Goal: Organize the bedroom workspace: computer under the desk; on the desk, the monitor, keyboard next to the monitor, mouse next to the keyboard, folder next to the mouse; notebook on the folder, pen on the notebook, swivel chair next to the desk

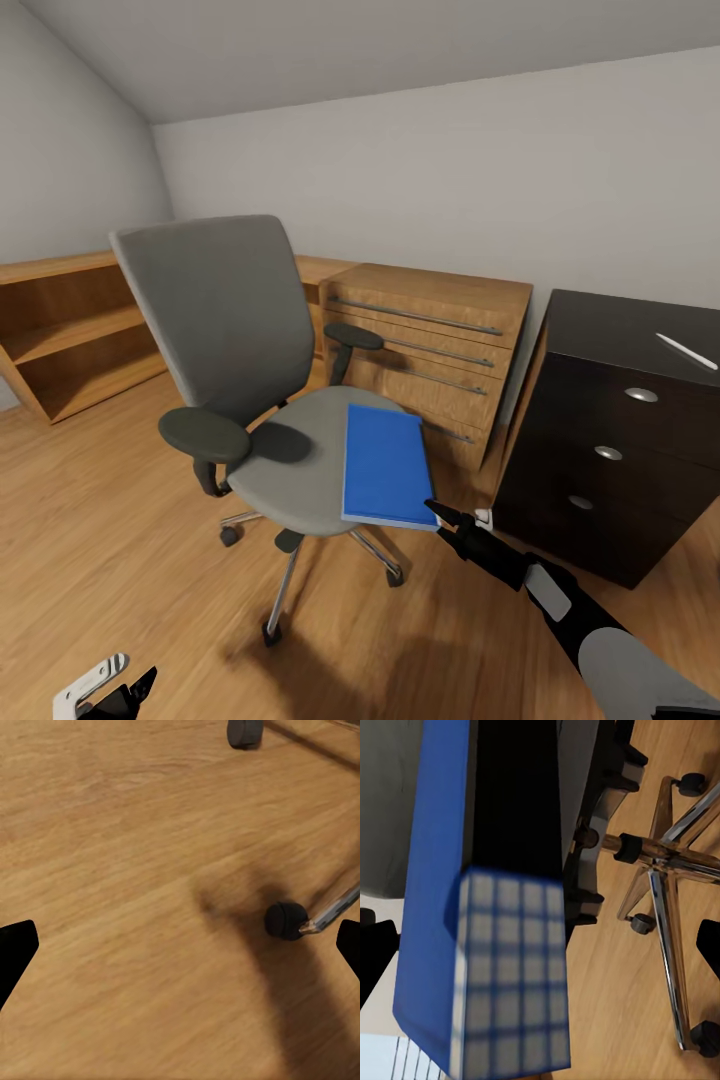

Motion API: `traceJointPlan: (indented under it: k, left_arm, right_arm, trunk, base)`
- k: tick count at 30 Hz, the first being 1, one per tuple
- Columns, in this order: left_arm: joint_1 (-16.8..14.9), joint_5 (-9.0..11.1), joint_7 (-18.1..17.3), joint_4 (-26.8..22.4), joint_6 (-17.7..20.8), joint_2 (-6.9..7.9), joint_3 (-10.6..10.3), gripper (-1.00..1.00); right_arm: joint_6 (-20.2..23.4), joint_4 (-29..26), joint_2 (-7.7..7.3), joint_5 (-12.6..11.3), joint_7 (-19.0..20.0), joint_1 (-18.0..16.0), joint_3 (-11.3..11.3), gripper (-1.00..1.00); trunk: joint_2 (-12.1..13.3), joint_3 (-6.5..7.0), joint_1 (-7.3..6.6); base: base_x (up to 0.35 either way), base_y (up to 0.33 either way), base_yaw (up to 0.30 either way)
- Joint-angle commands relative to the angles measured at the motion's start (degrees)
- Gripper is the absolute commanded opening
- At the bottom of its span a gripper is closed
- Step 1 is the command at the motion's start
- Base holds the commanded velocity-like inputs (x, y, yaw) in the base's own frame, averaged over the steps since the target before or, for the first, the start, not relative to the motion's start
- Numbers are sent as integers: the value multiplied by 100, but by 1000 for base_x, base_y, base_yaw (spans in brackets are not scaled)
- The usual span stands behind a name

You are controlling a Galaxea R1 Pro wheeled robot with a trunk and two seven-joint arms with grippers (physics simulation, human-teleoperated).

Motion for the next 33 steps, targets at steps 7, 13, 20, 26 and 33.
traceJointPlan:
  k: [7, 13, 20, 26, 33]
  left_arm:
    - [0, 36, -22, -7, 38, -1, 9, 100]
    - [0, 36, -18, -7, 38, -1, 9, 100]
    - [0, 36, -15, -7, 38, -1, 9, 100]
    - [0, 36, -14, -6, 38, -1, 9, 100]
    - [0, 36, -14, -7, 38, -1, 9, 100]
  right_arm:
    - [50, 1, 1, -20, 5, -2, -13, 100]
    - [50, 1, 1, -20, 5, -2, -13, 100]
    - [50, 1, 1, -20, 5, -2, -13, 100]
    - [50, 1, 1, -20, 3, -2, -13, 100]
    - [50, 1, 0, -20, 2, -2, -13, 100]
  trunk:
    - [-2, -4, -1]
    - [-2, -4, -1]
    - [-2, -4, -1]
    - [-2, -4, -1]
    - [-2, -4, -1]
  base:
    - [18, 112, 0]
    - [18, 69, 0]
    - [4, 13, 0]
    - [1, 3, 0]
    - [0, 0, 0]
